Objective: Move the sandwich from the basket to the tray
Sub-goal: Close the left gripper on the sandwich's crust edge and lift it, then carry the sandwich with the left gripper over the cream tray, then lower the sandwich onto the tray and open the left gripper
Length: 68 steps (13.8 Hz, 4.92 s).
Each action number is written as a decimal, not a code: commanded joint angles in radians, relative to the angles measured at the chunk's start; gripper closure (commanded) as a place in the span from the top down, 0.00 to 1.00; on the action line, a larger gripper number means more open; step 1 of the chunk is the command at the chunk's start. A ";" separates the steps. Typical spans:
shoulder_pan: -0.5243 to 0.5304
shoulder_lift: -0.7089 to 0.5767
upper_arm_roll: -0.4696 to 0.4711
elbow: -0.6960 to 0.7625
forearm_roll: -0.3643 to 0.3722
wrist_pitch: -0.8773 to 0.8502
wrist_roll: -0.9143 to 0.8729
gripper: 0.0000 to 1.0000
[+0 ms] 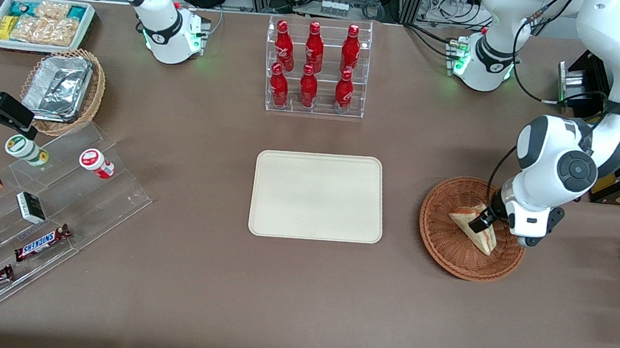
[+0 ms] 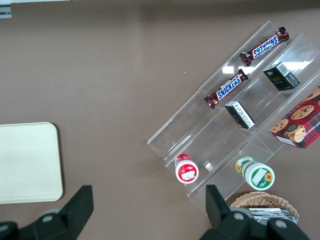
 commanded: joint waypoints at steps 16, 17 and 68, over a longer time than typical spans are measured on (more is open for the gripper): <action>-0.011 0.024 -0.019 0.343 0.011 -0.427 0.026 0.10; -0.015 0.053 -0.023 0.440 0.011 -0.519 0.028 0.10; -0.664 0.344 0.003 0.698 0.140 -0.346 -0.047 1.00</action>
